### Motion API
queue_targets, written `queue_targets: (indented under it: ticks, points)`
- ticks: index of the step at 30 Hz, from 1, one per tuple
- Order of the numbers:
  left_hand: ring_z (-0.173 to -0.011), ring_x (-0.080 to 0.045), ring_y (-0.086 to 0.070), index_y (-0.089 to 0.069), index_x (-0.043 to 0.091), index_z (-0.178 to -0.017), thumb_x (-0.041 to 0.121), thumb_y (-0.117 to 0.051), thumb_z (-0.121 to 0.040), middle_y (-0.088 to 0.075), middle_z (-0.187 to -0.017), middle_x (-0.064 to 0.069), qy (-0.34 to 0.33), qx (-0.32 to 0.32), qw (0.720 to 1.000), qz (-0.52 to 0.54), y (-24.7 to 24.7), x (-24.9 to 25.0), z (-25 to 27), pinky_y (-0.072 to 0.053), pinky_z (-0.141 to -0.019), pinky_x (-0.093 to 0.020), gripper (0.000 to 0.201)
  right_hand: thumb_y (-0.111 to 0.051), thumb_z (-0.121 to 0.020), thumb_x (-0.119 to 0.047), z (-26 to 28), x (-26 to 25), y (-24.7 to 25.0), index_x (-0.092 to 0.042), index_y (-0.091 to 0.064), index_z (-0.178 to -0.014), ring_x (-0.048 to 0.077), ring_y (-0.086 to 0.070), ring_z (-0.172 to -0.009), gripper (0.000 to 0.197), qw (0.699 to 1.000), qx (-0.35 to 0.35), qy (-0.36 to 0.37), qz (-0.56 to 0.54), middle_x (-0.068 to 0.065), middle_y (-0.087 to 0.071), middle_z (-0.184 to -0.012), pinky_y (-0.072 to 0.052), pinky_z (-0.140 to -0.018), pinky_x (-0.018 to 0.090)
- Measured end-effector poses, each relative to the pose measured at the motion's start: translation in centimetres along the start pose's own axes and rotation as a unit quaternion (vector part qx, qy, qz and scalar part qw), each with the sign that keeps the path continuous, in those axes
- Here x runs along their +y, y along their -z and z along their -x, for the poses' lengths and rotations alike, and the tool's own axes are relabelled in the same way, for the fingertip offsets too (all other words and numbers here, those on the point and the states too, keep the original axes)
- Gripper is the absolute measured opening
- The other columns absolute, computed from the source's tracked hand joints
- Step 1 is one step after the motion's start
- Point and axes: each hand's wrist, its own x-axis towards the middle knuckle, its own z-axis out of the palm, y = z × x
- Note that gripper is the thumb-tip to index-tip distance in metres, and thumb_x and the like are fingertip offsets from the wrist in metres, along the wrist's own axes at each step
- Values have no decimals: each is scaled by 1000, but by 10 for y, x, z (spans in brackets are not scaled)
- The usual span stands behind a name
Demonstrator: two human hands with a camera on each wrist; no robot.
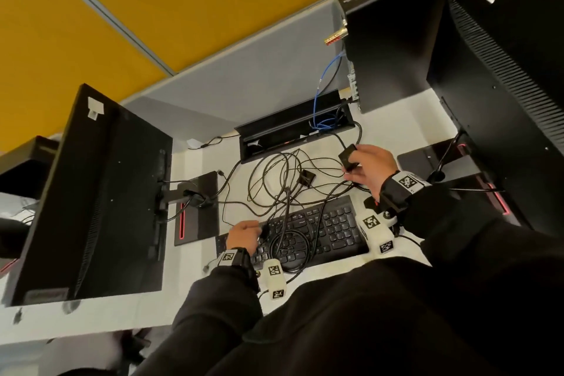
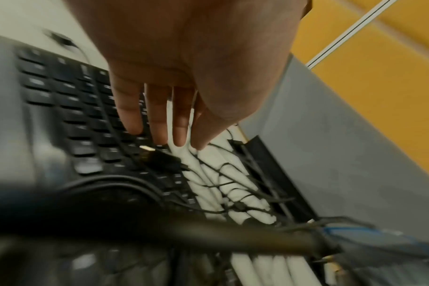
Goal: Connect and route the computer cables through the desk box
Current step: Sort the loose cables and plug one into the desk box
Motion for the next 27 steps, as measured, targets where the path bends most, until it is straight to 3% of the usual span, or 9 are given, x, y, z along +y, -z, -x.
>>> queue_targets:
  ticks: [3,4,9,12,15,17,20,23,27]
  points:
    - [-114,-25,-65,-61,30,-135,12,-70,-89,-69,-127,0,-21,-17,991,-134,-12,-16,15,-49,-106,-41,51,-61,-89,10,-1,15,-2,-10,-63,-105,39,-74,-92,26,1000,-13,-14,21,29,-65,-113,-60,-87,51]
    - [-114,-24,-64,-56,29,-140,14,-71,-90,-68,-128,0,-36,-23,987,-154,-15,-18,18,-48,-106,-38,55,-59,-88,12,-1,20,-2,-6,-60,-112,41,-74,-92,31,999,-15,-22,21,30,-63,-115,-61,-85,50]
    - [-100,-21,-65,-58,26,-128,43,-72,-91,-68,-111,-1,-55,-24,982,-181,-23,-24,12,-47,-88,-30,43,-43,-86,20,2,38,-10,-7,-53,-102,43,-71,-95,33,997,-30,-56,51,28,-57,-112,-61,-81,51]
    - [-91,-20,-64,-64,25,-109,39,-69,-93,-69,-101,-1,-81,-57,977,-189,-23,-22,2,-48,-79,-30,22,-38,-85,18,1,43,-20,-8,-64,-87,35,-71,-93,37,987,-31,-48,149,20,-63,-102,-60,-69,43]
    - [-91,-20,-67,-66,26,-96,36,-61,-99,-69,-94,2,-98,-59,987,-109,-7,-9,-9,-55,-83,-37,12,-46,-86,10,-2,50,-33,-10,-78,-89,24,-67,-80,38,980,-29,-29,194,13,-68,-94,-50,-54,30]
    - [-92,-23,-70,-68,26,-98,34,-58,-101,-72,-96,-1,-103,-27,994,-14,17,6,-14,-59,-80,-41,13,-62,-89,-3,-5,57,-42,-9,-79,-93,20,-63,-71,19,980,-29,-18,194,13,-69,-88,-45,-51,28]
    - [-90,-22,-74,-71,17,-100,27,-57,-102,-75,-101,-6,-128,5,983,131,63,30,-25,-62,-78,-41,17,-81,-83,-27,-4,68,-62,-12,-78,-98,18,-65,-75,21,978,-15,-23,205,6,-73,-93,-48,-54,30]
    - [-85,-22,-75,-71,7,-99,22,-60,-102,-76,-101,-11,-169,-4,962,213,100,51,-33,-58,-71,-35,19,-83,-82,-34,-2,78,-83,-18,-79,-96,17,-66,-83,22,975,0,9,220,4,-75,-97,-52,-58,30]
    - [-89,-28,-76,-63,5,-93,19,-58,-104,-74,-100,-16,-202,-27,927,314,120,74,-23,-61,-77,-39,19,-80,-81,-47,3,88,-103,-27,-80,-87,17,-69,-88,21,959,6,79,272,-6,-76,-93,-57,-67,34]
